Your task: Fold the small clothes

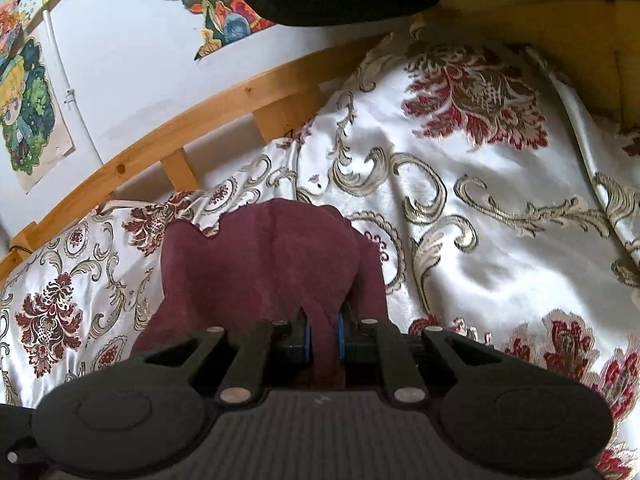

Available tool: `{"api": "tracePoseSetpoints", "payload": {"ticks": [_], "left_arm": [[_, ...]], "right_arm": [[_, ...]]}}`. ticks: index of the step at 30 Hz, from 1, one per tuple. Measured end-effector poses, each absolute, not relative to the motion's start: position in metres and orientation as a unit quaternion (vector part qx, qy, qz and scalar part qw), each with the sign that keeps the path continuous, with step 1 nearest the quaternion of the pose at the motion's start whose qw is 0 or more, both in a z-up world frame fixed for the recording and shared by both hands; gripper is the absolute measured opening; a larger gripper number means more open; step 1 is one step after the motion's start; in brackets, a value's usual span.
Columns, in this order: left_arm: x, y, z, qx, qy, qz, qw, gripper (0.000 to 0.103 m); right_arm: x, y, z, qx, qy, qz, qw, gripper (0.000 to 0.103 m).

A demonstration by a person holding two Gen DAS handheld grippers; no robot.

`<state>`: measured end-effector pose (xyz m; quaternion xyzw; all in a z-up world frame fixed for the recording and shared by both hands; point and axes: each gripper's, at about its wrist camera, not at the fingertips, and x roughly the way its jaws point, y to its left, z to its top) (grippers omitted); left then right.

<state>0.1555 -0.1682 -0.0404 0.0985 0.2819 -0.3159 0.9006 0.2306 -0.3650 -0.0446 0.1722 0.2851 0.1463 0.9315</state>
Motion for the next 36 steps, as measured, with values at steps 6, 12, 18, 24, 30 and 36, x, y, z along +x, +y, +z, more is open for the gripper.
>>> {"api": "tracePoseSetpoints", "payload": {"ticks": [6, 12, 18, 24, 30, 36], "left_arm": [[0.153, -0.152, -0.029, 0.020, 0.295, -0.309, 0.904, 0.049], [0.135, -0.134, -0.010, -0.036, 0.251, -0.304, 0.919, 0.076], [0.143, -0.108, -0.003, -0.094, 0.244, -0.203, 0.944, 0.096], [0.164, -0.073, -0.024, -0.206, 0.310, -0.107, 0.922, 0.096], [0.167, -0.061, -0.047, -0.212, 0.357, -0.065, 0.907, 0.100], [0.166, -0.061, -0.058, -0.211, 0.371, -0.063, 0.902, 0.102]], "right_arm": [[0.232, -0.363, -0.047, 0.169, 0.286, 0.142, 0.932, 0.014], [0.232, -0.360, -0.047, 0.161, 0.280, 0.140, 0.936, 0.014], [0.229, -0.360, -0.043, 0.152, 0.282, 0.126, 0.939, 0.018], [0.199, -0.367, -0.021, 0.128, 0.273, 0.110, 0.947, 0.059], [0.169, -0.362, -0.013, 0.097, 0.294, 0.154, 0.938, 0.092], [0.179, -0.345, -0.038, 0.028, 0.361, 0.132, 0.923, 0.102]]}}
